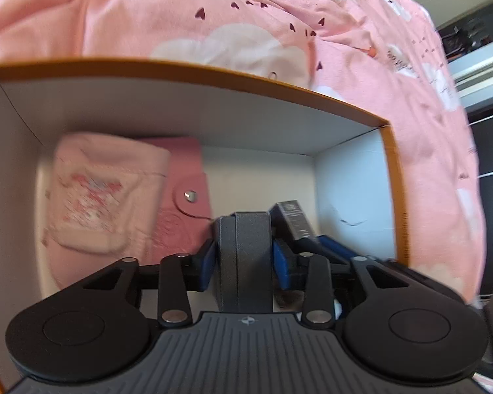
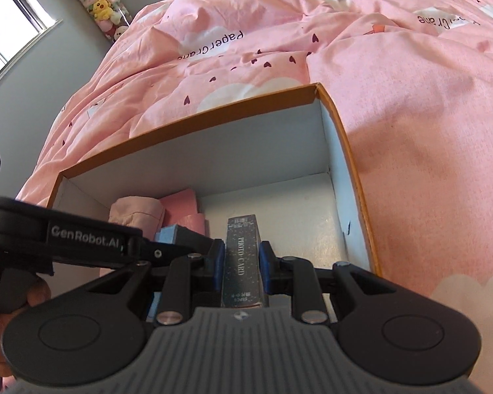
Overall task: Organize objects
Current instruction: 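Carry the grey box with the left gripper while the right carries the PHOTO CARD box into the orange box, then set the grey box beside the pouch and open the left gripper while the right lowers the PHOTO CARD box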
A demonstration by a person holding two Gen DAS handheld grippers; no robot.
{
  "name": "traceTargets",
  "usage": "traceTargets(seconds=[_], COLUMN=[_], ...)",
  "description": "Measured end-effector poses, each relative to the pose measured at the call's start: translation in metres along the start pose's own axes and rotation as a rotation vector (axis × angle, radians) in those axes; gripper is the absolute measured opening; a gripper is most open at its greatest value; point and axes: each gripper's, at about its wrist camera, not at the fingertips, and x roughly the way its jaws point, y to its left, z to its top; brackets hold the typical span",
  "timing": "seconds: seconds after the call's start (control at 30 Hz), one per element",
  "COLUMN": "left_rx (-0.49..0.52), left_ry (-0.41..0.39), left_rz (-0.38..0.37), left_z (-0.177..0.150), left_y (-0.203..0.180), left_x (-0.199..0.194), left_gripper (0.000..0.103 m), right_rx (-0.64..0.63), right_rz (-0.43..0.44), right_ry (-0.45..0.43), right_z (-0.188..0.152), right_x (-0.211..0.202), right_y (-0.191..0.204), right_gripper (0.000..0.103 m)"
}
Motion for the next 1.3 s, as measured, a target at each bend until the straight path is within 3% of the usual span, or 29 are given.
traceTargets(seconds=[0.1, 0.23, 0.37, 0.5, 0.63, 0.9, 1.13, 1.3], left_rx=[-0.028, -0.023, 0.024, 0.048, 0.069, 0.004, -0.010, 0.076], left_ry=[0.000, -0.012, -0.024, -0.041, -0.078, -0.192, -0.184, -0.172], left_rz=[-0.059, -0.040, -0.020, -0.035, -0.031, -0.026, -0.032, -0.034], left_z=[-0.002, -0.003, 0.003, 0.011, 0.018, 0.027, 0.026, 0.023], left_y=[0.003, 0.005, 0.003, 0.002, -0.003, 0.004, 0.011, 0.005], left_x=[0.000, -0.002, -0.004, -0.004, 0.000, -0.003, 0.000, -0.021], left_gripper=[0.051, 0.050, 0.041, 0.041, 0.041, 0.041, 0.043, 0.050], right_rx=[0.014, 0.002, 0.039, 0.069, 0.074, 0.037, 0.016, 0.009], right_rz=[0.004, -0.009, 0.022, 0.018, 0.013, 0.034, 0.057, 0.066], right_ry=[0.033, 0.061, 0.062, 0.055, 0.045, 0.009, 0.038, 0.032], right_z=[0.000, -0.004, -0.001, 0.008, 0.016, 0.037, 0.039, 0.039], right_x=[0.003, 0.012, 0.017, 0.024, 0.028, 0.036, 0.046, 0.039], right_y=[-0.002, 0.001, 0.000, 0.002, 0.001, 0.003, 0.001, 0.002], right_gripper=[0.024, 0.024, 0.024, 0.024, 0.024, 0.024, 0.025, 0.026])
